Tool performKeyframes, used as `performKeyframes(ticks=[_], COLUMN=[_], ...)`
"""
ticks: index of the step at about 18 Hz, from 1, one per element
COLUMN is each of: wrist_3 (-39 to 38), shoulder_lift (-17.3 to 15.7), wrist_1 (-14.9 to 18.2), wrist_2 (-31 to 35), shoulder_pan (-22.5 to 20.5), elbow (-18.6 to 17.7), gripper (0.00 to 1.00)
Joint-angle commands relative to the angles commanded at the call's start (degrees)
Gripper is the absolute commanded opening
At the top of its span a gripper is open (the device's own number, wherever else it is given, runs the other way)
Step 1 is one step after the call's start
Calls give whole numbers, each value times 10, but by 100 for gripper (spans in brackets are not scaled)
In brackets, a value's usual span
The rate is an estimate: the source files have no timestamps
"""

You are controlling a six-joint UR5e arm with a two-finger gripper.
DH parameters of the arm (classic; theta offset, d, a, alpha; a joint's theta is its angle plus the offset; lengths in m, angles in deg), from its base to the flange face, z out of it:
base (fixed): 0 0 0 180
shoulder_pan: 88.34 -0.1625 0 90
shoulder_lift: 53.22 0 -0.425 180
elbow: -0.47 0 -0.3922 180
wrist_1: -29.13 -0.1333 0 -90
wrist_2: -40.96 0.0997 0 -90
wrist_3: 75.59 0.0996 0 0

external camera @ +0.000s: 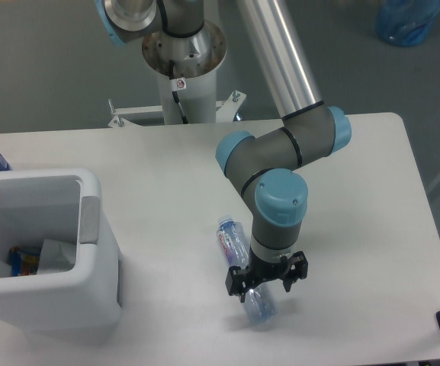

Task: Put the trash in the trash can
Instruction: 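Lower the gripper around the bottle's end and close on it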

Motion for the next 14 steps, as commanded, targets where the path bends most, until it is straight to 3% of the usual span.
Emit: performKeyframes(ticks=[14], wrist_3=[-4], shoulder_lift=[21], wrist_1=[-3], wrist_2=[17], shoulder_pan=[10], elbow=[6], gripper=[100])
